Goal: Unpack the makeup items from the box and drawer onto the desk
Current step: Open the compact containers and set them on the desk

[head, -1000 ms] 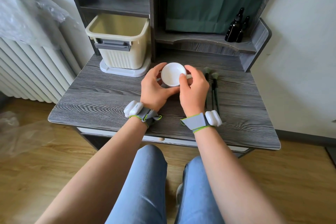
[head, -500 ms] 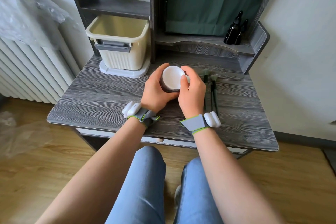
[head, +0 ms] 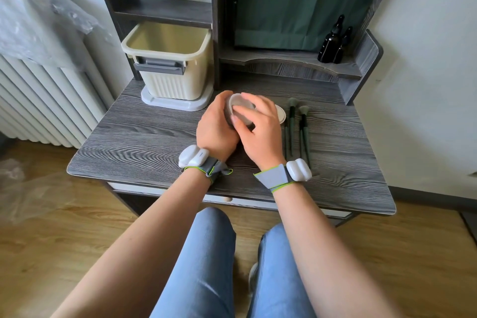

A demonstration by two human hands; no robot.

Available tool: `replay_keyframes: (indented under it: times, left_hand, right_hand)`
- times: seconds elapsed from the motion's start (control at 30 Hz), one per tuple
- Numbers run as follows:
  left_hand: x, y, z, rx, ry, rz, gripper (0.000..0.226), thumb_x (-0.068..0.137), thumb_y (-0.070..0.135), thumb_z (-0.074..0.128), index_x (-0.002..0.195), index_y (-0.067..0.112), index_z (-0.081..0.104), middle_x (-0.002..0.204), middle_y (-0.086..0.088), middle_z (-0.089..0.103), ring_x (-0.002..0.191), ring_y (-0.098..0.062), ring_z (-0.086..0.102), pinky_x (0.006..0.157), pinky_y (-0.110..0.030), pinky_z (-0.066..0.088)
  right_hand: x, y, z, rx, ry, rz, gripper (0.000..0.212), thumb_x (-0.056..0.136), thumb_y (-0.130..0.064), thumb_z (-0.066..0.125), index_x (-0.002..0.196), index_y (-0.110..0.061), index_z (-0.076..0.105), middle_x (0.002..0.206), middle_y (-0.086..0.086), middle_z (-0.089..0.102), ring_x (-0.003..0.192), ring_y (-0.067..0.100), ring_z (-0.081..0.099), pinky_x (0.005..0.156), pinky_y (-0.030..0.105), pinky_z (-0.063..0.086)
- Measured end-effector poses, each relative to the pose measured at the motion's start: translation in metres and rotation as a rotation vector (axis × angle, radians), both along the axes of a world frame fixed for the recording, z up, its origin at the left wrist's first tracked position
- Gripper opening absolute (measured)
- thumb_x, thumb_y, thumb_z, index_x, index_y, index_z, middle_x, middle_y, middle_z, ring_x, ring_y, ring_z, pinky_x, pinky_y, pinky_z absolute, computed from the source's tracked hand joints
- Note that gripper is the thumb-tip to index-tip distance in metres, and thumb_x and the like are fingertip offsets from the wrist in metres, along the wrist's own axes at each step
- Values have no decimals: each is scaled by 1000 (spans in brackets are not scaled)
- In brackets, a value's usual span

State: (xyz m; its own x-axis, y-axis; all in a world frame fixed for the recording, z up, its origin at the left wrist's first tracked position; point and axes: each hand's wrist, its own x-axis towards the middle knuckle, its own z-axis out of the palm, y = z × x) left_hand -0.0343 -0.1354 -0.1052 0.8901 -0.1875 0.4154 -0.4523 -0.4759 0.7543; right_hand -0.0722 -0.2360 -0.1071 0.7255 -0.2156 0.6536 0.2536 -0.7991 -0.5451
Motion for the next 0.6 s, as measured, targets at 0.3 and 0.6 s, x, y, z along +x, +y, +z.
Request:
replay_keyframes:
  times: [0.3, 0.6]
  left_hand:
    - [3, -1, -2, -30, -24, -20, 64, 67, 42, 63, 126, 20, 52, 118, 2, 61, 104, -14, 59, 84, -21, 43]
    - [0, -3, 0, -6, -51, 0, 65, 74, 37, 56, 135, 15, 44, 121, 0, 62, 110, -22, 57, 87, -25, 40]
  right_hand:
    - [-2, -2, 2, 71, -50, -21, 9, 82, -4, 60, 86, -4, 68, 101, 8, 67, 101, 26, 54, 95, 32, 41]
    - [-3, -1, 2, 92, 6, 8, 10, 83, -16, 59, 77, -8, 62, 79, 7, 61, 78, 26, 55, 74, 41, 45]
